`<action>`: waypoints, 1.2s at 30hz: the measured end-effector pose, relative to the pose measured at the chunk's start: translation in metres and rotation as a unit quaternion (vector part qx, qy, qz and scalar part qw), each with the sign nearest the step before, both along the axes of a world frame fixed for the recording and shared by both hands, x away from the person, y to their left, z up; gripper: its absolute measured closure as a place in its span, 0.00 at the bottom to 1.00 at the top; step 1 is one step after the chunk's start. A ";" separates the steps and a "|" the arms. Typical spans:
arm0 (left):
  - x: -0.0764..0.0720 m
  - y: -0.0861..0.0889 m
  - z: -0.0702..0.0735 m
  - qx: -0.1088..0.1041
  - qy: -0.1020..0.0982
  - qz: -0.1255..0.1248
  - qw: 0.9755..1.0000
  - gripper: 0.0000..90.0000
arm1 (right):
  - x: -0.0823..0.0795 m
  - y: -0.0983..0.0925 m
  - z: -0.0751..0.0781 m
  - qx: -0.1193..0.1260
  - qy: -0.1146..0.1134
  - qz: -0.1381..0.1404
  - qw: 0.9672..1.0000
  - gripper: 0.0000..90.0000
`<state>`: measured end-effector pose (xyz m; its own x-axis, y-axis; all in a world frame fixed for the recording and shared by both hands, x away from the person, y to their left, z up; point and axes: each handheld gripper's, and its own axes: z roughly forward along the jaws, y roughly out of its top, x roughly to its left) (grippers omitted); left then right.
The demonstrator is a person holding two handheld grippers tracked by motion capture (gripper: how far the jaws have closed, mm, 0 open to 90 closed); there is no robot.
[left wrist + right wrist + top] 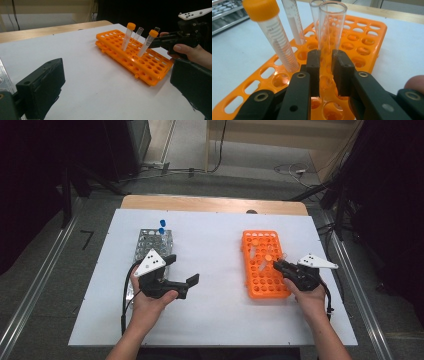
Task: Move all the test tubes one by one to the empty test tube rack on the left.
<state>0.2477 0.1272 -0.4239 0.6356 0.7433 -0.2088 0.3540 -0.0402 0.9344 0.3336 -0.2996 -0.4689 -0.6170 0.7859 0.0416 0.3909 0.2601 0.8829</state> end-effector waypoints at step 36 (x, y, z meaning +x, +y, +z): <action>-0.002 -0.004 0.000 0.008 -0.003 -0.008 1.000 0.00 | -0.039 0.012 0.038 0.013 0.000 0.055 0.998 0.82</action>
